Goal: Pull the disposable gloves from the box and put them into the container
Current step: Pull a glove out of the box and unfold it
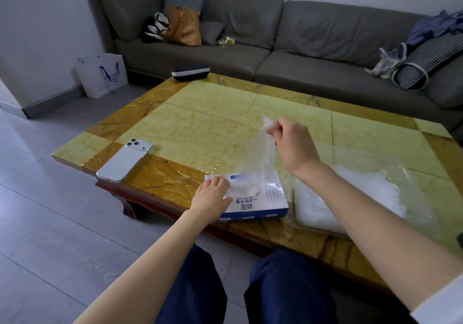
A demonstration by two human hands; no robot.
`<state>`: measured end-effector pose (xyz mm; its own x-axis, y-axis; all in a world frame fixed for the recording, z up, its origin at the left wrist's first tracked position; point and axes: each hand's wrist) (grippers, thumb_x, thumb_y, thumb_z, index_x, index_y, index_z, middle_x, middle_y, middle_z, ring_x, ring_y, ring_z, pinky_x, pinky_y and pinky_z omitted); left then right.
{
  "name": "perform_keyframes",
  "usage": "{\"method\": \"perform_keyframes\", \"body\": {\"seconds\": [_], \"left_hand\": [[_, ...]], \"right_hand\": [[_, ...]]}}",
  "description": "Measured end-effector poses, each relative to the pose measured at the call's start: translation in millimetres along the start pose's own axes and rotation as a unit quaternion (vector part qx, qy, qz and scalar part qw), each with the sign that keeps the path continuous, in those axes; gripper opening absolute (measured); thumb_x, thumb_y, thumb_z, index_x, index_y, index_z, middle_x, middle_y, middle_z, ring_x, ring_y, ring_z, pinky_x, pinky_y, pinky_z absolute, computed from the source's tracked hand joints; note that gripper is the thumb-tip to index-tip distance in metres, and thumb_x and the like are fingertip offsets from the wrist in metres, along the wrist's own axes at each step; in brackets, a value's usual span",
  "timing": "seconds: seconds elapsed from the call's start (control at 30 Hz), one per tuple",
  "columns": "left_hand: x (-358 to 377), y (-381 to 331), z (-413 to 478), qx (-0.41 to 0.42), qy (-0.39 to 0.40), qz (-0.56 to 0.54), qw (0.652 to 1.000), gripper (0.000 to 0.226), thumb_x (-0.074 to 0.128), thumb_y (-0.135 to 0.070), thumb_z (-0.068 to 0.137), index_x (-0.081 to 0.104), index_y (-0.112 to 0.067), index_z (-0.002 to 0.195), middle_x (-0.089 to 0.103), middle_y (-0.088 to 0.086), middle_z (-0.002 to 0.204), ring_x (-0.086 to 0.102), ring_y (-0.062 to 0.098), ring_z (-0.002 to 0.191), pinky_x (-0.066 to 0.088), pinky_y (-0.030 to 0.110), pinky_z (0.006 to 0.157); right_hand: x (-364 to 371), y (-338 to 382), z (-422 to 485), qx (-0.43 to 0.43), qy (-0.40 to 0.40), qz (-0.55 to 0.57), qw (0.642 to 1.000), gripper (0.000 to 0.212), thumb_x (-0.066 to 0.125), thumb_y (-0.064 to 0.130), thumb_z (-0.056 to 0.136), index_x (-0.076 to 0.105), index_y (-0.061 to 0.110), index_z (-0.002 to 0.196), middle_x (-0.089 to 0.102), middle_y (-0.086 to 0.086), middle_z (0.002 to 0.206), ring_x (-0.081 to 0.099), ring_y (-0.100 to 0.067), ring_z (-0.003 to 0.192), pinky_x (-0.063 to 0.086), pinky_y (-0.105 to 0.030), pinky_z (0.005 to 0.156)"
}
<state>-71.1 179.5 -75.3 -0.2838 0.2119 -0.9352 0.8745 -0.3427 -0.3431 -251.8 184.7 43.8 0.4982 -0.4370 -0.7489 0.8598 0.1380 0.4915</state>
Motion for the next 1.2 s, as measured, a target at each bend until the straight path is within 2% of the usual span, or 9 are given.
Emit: {"method": "perform_keyframes", "body": {"seconds": [0.17,0.3,0.4,0.57,0.7,0.8,0.87,0.97,1.2], "left_hand": [[-23,-2,3,-0.002,0.065,-0.063,0.996,0.049,0.056,-0.027,0.092,0.038,-0.015,0.137,0.035,0.006,0.144,0.035,0.022,0.131,0.032,0.033,0.107],[-57,-24,5,0.004,-0.014,-0.204,0.979,0.055,0.063,-0.02,0.088,0.038,-0.015,0.136,0.037,0.006,0.14,0.042,0.021,0.124,0.037,0.031,0.101],[-78,-55,3,0.061,0.009,-0.286,0.956,0.062,0.069,-0.034,0.083,0.04,-0.019,0.135,0.043,-0.005,0.131,0.042,0.011,0.119,0.037,0.027,0.098],[-90,-86,2,0.119,-0.007,-0.294,0.948,0.019,0.065,-0.024,0.087,0.066,-0.01,0.1,0.066,-0.004,0.085,0.061,0.006,0.078,0.05,0.029,0.082],[-91,-93,-4,0.133,-0.013,-0.362,0.922,0.008,0.061,-0.015,0.09,0.066,-0.01,0.094,0.067,-0.006,0.081,0.063,-0.001,0.071,0.05,0.012,0.071],[-92,-96,-7,0.13,0.006,-0.447,0.885,0.009,0.06,-0.008,0.09,0.065,-0.015,0.091,0.067,-0.006,0.083,0.064,-0.004,0.071,0.049,0.009,0.071],[-93,-94,-6,0.122,0.014,-0.473,0.872,0.011,0.059,-0.008,0.09,0.066,-0.018,0.089,0.067,-0.007,0.08,0.063,-0.003,0.07,0.05,0.011,0.072],[-94,-87,-3,0.094,0.01,-0.478,0.873,0.005,0.062,-0.016,0.089,0.067,-0.016,0.09,0.068,-0.007,0.077,0.063,-0.001,0.069,0.051,0.014,0.072],[-84,-67,11,0.009,0.045,-0.341,0.939,0.014,0.06,-0.026,0.091,0.058,-0.012,0.09,0.06,-0.001,0.082,0.053,0.011,0.074,0.041,0.013,0.063]], "right_hand": [[-35,5,1,-0.02,0.036,-0.107,0.993,0.025,0.057,0.032,0.093,0.052,0.01,0.081,0.049,0.003,0.071,0.051,-0.019,0.067,0.043,-0.031,0.06],[-48,0,-14,-0.034,0.072,-0.149,0.986,0.023,0.057,0.036,0.092,0.051,0.016,0.082,0.048,0.008,0.071,0.049,-0.012,0.065,0.035,-0.024,0.056],[-53,1,-25,-0.052,0.093,-0.137,0.985,0.021,0.057,0.035,0.092,0.055,0.016,0.086,0.054,0.006,0.079,0.051,-0.011,0.069,0.036,-0.021,0.057],[-52,-5,-36,-0.052,0.073,0.0,0.996,0.021,0.063,0.032,0.087,0.056,0.013,0.09,0.056,0.002,0.087,0.055,-0.014,0.078,0.043,-0.022,0.07],[-54,-19,-37,0.14,0.133,0.218,0.957,0.08,0.059,0.055,0.079,0.034,0.005,0.136,0.043,0.005,0.126,0.045,-0.012,0.119,0.035,-0.023,0.1],[-53,-31,-42,0.187,0.227,0.312,0.903,0.11,0.053,0.081,0.067,0.038,-0.004,0.136,0.05,-0.017,0.136,0.052,-0.029,0.12,0.042,-0.033,0.103],[-56,-32,-45,0.214,0.239,0.389,0.864,0.072,0.061,0.059,0.077,0.058,0.004,0.122,0.067,-0.009,0.112,0.065,-0.019,0.099,0.052,-0.026,0.088],[-61,-36,-42,0.238,0.143,0.482,0.831,0.013,0.064,0.016,0.084,0.066,0.009,0.094,0.069,-0.001,0.081,0.066,-0.011,0.073,0.056,-0.02,0.072],[-76,-50,-37,0.21,0.038,0.355,0.91,0.015,0.065,0.01,0.086,0.063,0.004,0.1,0.064,-0.002,0.08,0.06,-0.002,0.059,0.052,-0.013,0.058]]}}
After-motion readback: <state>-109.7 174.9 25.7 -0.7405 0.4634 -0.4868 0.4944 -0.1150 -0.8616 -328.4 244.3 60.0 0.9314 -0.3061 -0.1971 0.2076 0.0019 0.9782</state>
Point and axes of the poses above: each hand's wrist, its own z-axis towards the middle knuckle, its own x-axis out of the palm, y = z × x
